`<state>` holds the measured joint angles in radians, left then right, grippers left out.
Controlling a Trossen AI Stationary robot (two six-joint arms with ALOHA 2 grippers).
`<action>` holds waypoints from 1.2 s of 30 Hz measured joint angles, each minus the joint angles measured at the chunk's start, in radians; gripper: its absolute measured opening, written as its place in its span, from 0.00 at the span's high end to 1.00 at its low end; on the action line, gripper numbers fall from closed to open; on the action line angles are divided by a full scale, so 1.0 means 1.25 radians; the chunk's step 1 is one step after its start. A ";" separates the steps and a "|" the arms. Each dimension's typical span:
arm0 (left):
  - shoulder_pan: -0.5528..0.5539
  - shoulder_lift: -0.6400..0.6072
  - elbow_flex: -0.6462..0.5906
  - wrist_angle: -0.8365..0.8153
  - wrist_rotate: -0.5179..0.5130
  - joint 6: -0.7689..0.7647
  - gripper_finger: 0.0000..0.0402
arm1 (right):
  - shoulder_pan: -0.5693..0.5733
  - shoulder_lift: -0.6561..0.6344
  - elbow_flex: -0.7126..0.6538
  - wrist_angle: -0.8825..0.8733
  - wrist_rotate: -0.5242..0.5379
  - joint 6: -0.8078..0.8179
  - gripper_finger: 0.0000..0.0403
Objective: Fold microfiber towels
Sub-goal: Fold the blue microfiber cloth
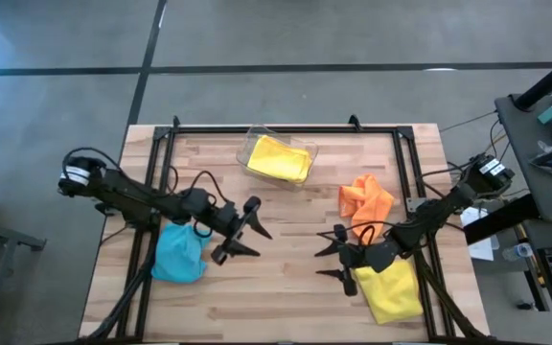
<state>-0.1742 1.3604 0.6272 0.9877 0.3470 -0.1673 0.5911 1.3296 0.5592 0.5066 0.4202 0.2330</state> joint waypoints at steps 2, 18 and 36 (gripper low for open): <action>-0.005 -0.005 0.020 0.013 0.000 -0.005 0.45 | 0.000 0.000 0.003 0.001 0.000 0.000 0.49; 0.001 0.024 0.022 -0.003 -0.058 0.041 0.45 | 0.000 0.000 0.001 -0.011 0.000 0.065 0.49; 0.023 0.024 0.025 -0.001 -0.052 0.084 0.45 | -0.010 0.000 -0.001 -0.031 0.000 -0.046 0.49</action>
<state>-0.1455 1.3903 0.6589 0.9859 0.2817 -0.0624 0.5788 1.3296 0.5583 0.4675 0.4203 0.1750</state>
